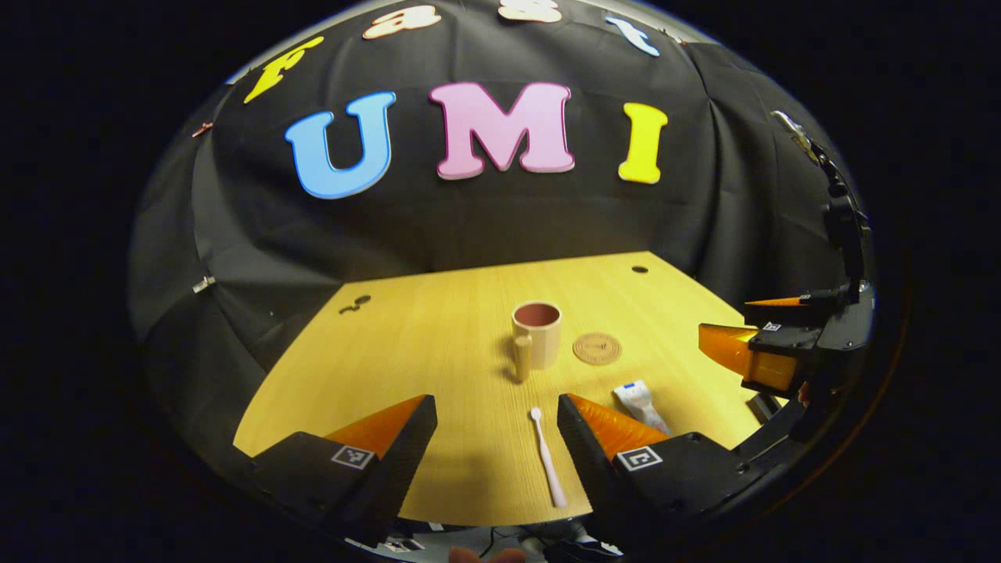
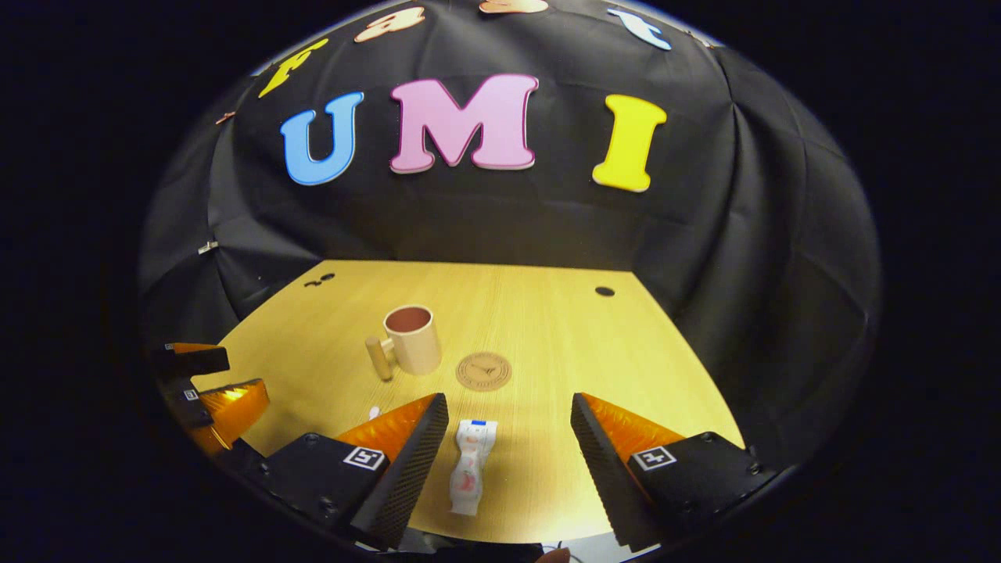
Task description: Put the toothbrush and toothpaste on the desktop into the cup, then pick up the cup and place it on the coaster on the desktop.
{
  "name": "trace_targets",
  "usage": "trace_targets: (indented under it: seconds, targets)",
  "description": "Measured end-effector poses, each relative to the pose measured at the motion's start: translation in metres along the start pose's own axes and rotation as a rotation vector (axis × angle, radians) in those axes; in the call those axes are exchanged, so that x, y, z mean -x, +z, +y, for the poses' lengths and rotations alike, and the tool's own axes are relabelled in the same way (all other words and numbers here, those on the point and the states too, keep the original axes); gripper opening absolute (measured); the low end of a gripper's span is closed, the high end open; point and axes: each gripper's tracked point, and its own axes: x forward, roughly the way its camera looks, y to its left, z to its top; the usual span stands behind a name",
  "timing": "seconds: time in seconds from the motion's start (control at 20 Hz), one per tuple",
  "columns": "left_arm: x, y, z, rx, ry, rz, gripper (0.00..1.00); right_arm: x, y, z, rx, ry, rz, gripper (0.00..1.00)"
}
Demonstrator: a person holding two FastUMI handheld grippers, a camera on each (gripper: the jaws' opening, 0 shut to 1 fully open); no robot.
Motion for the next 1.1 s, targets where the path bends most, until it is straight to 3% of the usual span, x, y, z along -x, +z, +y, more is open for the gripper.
trace_targets:
  seconds: [0.3, 0.6, 0.8, 0.85, 0.95, 1.0, 1.05, 1.1]
  targets:
    - [-0.035, -0.050, -0.006, 0.069, 0.004, 0.181, 0.96, -0.043, -0.080, 0.016, 0.000, 0.057, 0.224, 0.98]
    - [-0.048, -0.073, -0.003, 0.112, 0.023, 0.286, 0.96, -0.076, -0.132, 0.020, -0.027, 0.051, 0.443, 0.94]
    - [-0.055, -0.085, -0.005, 0.121, 0.024, 0.340, 0.96, -0.084, -0.145, 0.027, -0.027, 0.049, 0.525, 0.72]
    - [-0.055, -0.087, -0.005, 0.124, 0.022, 0.351, 0.96, -0.083, -0.147, 0.029, -0.016, 0.049, 0.545, 0.61]
    - [-0.060, -0.090, -0.008, 0.142, 0.014, 0.384, 0.96, -0.085, -0.146, 0.023, -0.011, 0.030, 0.557, 0.54]
    - [-0.063, -0.091, -0.010, 0.150, 0.009, 0.395, 0.95, -0.086, -0.146, 0.021, -0.021, 0.043, 0.554, 0.38]
    - [-0.066, -0.090, -0.012, 0.153, 0.004, 0.402, 0.95, -0.085, -0.148, 0.022, -0.001, 0.070, 0.563, 0.35]
    - [-0.067, -0.091, -0.015, 0.155, -0.001, 0.411, 0.94, -0.085, -0.147, 0.022, 0.009, 0.081, 0.559, 0.22]
